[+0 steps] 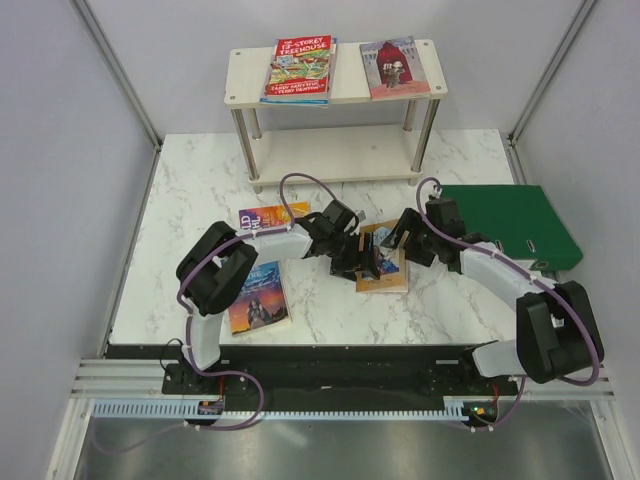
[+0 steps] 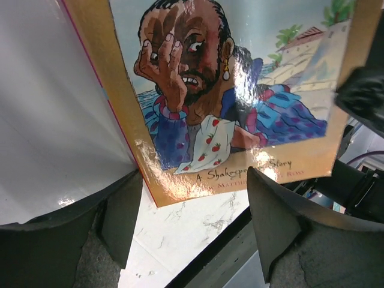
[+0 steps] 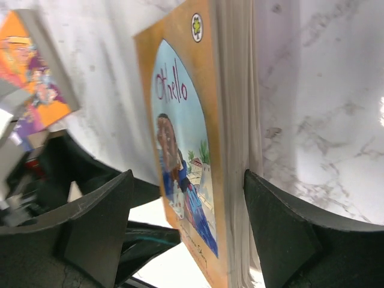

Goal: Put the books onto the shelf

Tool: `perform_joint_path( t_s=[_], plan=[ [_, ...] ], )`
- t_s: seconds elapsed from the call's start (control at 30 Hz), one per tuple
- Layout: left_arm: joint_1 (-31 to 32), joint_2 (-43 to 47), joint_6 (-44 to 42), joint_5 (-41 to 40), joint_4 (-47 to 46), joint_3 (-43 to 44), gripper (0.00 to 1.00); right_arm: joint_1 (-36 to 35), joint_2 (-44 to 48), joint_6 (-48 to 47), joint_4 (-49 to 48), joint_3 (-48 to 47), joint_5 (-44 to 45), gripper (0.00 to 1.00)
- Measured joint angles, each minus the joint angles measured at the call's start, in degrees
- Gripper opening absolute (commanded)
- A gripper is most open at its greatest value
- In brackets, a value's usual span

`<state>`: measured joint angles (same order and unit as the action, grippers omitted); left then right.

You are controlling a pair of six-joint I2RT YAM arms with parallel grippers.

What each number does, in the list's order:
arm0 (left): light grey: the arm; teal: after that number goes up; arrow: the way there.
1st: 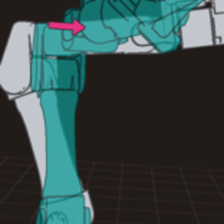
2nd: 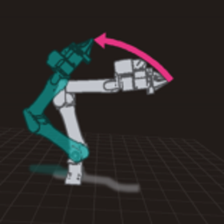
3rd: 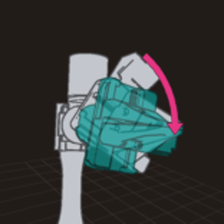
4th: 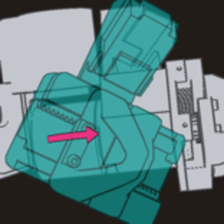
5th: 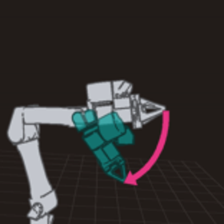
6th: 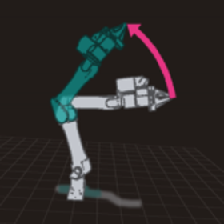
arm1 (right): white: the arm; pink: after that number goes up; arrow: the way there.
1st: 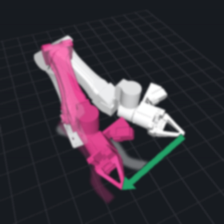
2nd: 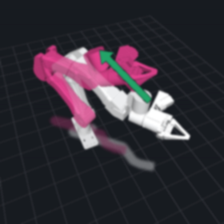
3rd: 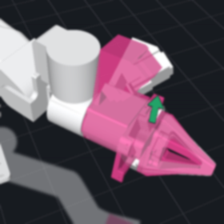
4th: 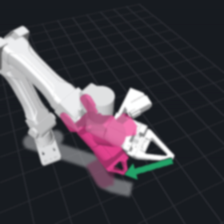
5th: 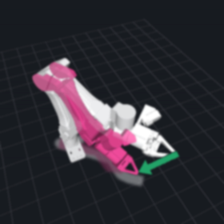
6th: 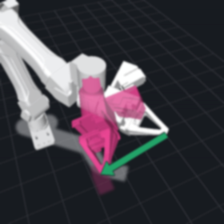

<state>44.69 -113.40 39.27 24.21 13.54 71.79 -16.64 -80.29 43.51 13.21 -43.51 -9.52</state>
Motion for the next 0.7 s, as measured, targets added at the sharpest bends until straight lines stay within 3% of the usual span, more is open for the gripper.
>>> perform_joint_path(
  t_s=[0.1,0.17,0.33,0.53,0.57,0.63,0.7],
  plan=[
    [0.00,0.00,0.44,-0.07,0.02,-0.02,0.78,0.00,2.21,-0.09,-3.04,0.92,-1.86,0.78],
    [-0.07,0.00,0.61,-0.09,0.04,-0.04,0.78,0.00,2.60,-0.17,-4.17,1.16,-2.84,0.67],
    [-0.46,0.07,1.11,-0.04,0.22,-0.17,0.78,0.00,2.05,-0.42,-5.66,1.60,-5.22,0.50],
    [-1.92,1.14,1.46,-0.02,1.55,-1.38,0.79,0.00,-1.95,-0.44,-6.29,1.60,-8.48,0.48],
    [-2.21,1.18,1.57,0.00,1.70,-1.42,0.79,0.00,-2.43,-0.50,-6.29,1.60,-8.87,0.30],
    [-2.80,1.40,1.70,-0.04,2.12,-1.51,0.80,0.00,-3.21,-0.94,-6.27,1.60,-9.49,0.06],
    [-3.15,1.73,1.68,-0.15,2.25,-1.81,0.82,-0.02,-3.65,-1.05,-6.36,1.57,-10.45,0.00]
  ],
)
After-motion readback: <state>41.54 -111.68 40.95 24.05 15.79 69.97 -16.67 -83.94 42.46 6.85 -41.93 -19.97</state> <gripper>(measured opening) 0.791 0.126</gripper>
